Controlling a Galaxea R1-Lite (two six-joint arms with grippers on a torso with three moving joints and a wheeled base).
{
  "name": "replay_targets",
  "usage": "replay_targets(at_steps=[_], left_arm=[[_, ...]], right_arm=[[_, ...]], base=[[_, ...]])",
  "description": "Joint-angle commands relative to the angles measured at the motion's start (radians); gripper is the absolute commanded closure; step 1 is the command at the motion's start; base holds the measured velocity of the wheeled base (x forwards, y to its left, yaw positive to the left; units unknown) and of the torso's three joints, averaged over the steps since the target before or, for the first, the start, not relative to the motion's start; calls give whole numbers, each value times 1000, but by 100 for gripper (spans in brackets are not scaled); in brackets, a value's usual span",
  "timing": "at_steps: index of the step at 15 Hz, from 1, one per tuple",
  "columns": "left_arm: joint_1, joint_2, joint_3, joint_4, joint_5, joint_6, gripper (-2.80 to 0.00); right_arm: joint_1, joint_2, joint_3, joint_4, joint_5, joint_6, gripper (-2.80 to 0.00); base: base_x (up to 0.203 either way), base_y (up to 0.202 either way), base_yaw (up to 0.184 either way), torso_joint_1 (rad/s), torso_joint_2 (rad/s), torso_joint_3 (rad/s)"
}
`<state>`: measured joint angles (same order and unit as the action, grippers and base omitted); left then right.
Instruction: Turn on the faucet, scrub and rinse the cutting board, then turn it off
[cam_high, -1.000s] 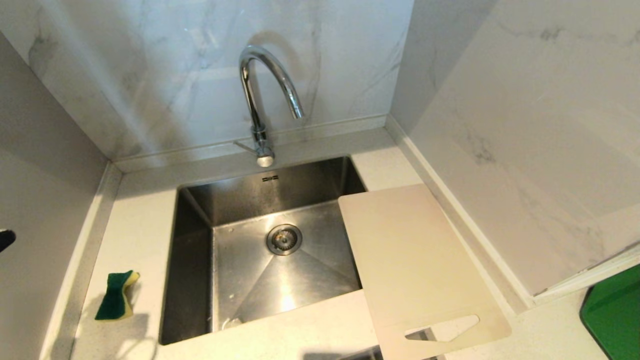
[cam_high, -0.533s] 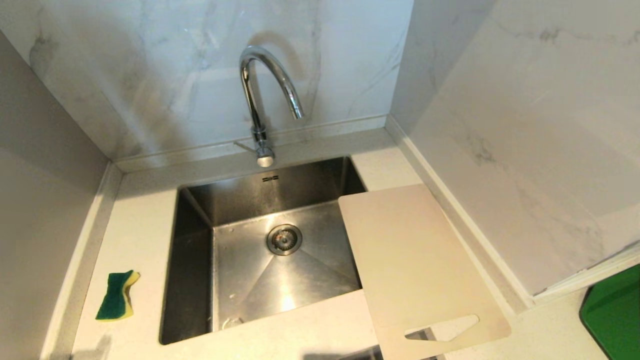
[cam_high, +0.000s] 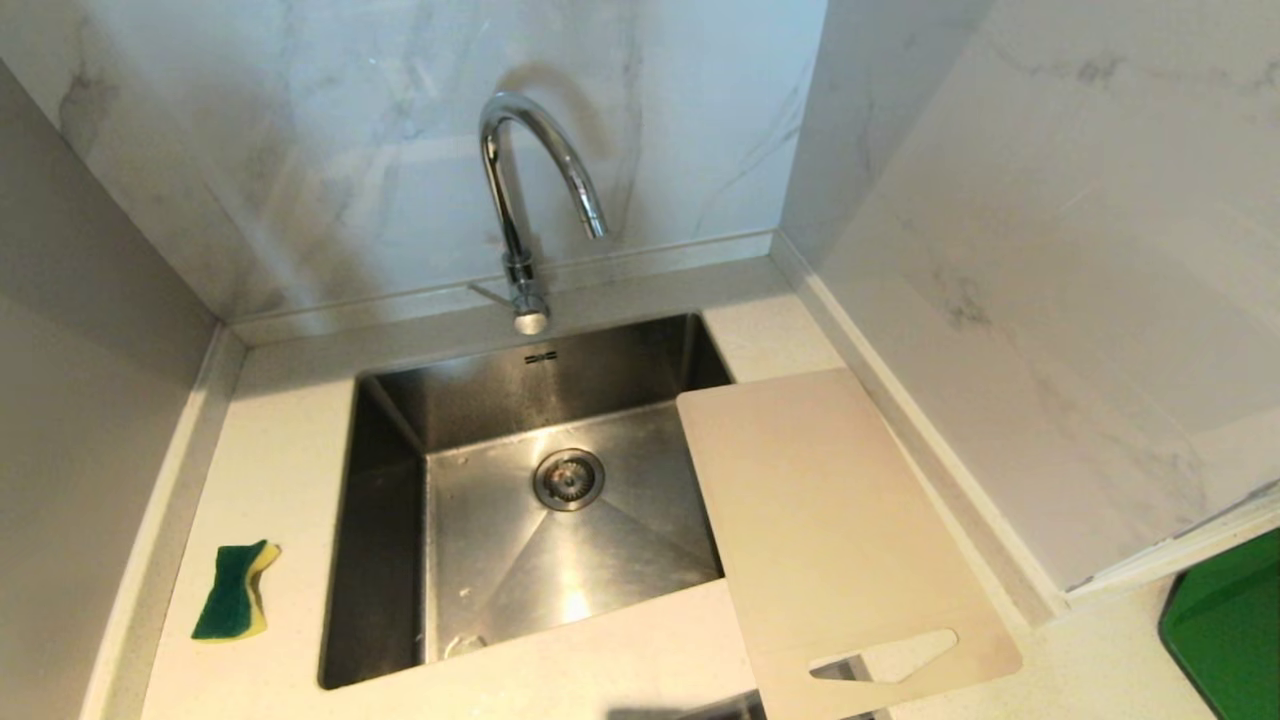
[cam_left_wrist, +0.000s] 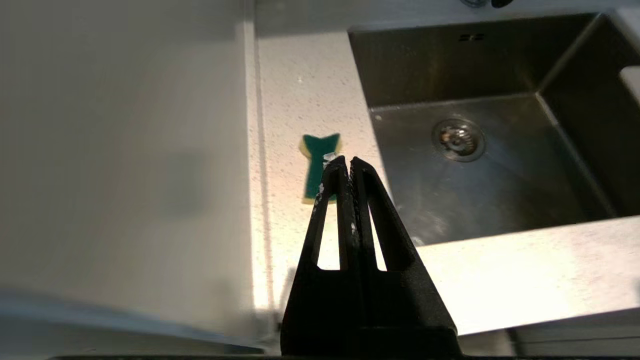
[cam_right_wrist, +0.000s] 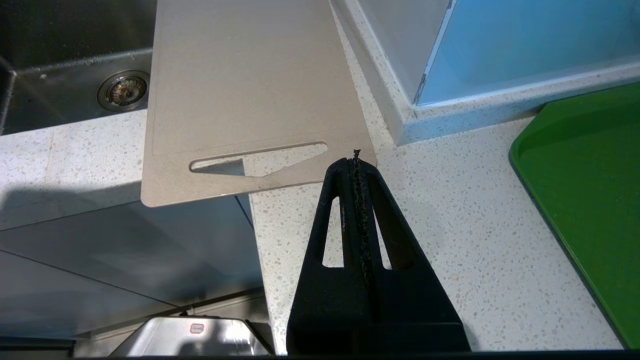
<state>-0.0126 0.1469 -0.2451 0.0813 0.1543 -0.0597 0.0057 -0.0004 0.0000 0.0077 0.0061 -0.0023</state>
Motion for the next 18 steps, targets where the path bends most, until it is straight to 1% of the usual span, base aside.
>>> replay_targets(at_steps=[1, 2, 3, 4, 5, 6, 7, 8, 10, 11, 12, 18], left_arm=[[8, -149, 91, -15, 8, 108, 0], [8, -154, 149, -59, 13, 129, 0], [9, -150, 213, -137, 9, 142, 0], [9, -147, 240, -208, -35, 146, 0], [10, -146, 243, -199, -110, 146, 0], [10, -146, 245, -120, -153, 147, 0], [10, -145, 244, -54, -170, 138, 0], [10, -145, 244, -59, -174, 122, 0], [10, -145, 246, -65, -169, 115, 0], [10, -145, 247, -68, -166, 95, 0], [10, -145, 247, -72, -160, 59, 0], [10, -145, 247, -72, -159, 59, 0]], right_arm=[[0, 0, 2, 0, 0, 1, 0], [0, 1, 2, 0, 0, 1, 0], [0, 1, 2, 0, 0, 1, 0], [0, 1, 2, 0, 0, 1, 0], [0, 2, 2, 0, 0, 3, 0], [0, 2, 2, -2, -1, 12, 0], [0, 2, 2, -2, -3, 14, 0], [0, 2, 2, -2, -5, 15, 0], [-1, 2, 2, -2, -5, 15, 0], [-1, 2, 2, -2, -5, 16, 0], [-1, 2, 2, -2, -5, 18, 0], [-1, 2, 2, -2, -5, 19, 0]], base=[[0, 0, 0, 0, 0, 0], [0, 0, 0, 0, 0, 0], [0, 0, 0, 0, 0, 0], [0, 0, 0, 0, 0, 0], [0, 0, 0, 0, 0, 0], [0, 0, 0, 0, 0, 0], [0, 0, 0, 0, 0, 0], [0, 0, 0, 0, 0, 0], [0, 0, 0, 0, 0, 0], [0, 0, 0, 0, 0, 0], [0, 0, 0, 0, 0, 0], [0, 0, 0, 0, 0, 0]])
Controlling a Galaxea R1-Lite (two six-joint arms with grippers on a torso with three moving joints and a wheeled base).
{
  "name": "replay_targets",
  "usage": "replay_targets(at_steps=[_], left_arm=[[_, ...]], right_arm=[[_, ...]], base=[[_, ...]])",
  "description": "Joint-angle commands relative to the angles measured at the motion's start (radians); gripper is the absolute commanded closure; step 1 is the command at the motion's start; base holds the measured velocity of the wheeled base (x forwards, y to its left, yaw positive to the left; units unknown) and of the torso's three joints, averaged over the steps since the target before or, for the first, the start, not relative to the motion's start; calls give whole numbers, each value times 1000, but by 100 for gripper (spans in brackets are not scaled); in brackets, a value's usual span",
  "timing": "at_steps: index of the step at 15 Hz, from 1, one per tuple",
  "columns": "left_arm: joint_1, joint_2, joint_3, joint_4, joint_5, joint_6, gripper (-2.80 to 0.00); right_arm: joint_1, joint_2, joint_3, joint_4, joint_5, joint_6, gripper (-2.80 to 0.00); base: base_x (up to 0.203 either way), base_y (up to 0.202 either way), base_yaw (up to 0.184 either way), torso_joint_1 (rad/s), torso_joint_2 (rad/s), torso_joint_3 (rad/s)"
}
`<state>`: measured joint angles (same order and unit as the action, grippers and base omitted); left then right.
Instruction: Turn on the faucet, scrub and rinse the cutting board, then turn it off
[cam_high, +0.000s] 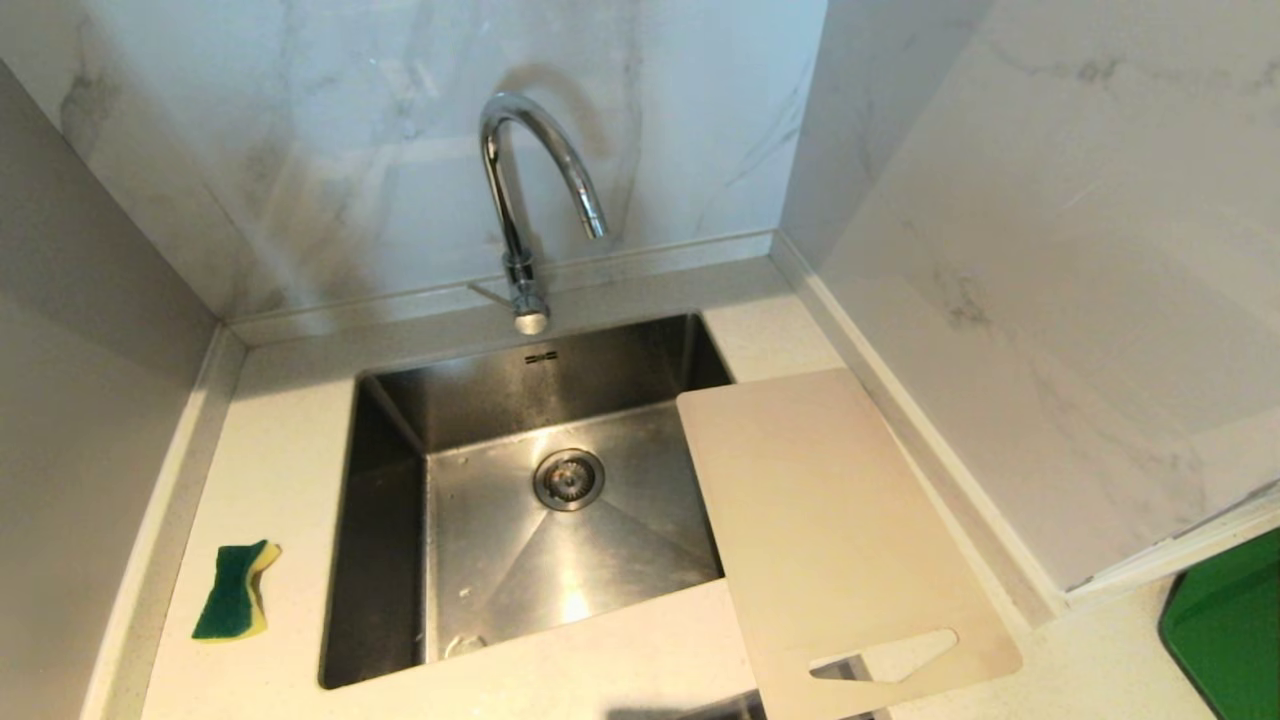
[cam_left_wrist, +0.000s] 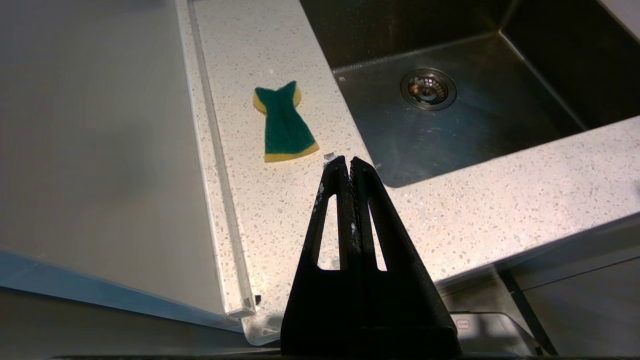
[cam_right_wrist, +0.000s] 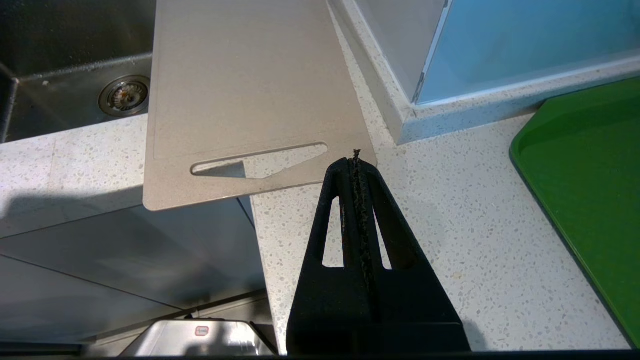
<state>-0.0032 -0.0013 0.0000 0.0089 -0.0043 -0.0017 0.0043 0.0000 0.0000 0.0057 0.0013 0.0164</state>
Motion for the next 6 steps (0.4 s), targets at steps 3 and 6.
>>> replay_targets(at_steps=[3, 6], left_arm=[[0, 3, 2, 0, 0, 2, 0], [0, 3, 2, 0, 0, 2, 0]], right_arm=[[0, 2, 2, 0, 0, 0, 0], [0, 0, 2, -2, 2, -11, 0]], base=[[0, 0, 0, 0, 0, 0], [0, 0, 0, 0, 0, 0]])
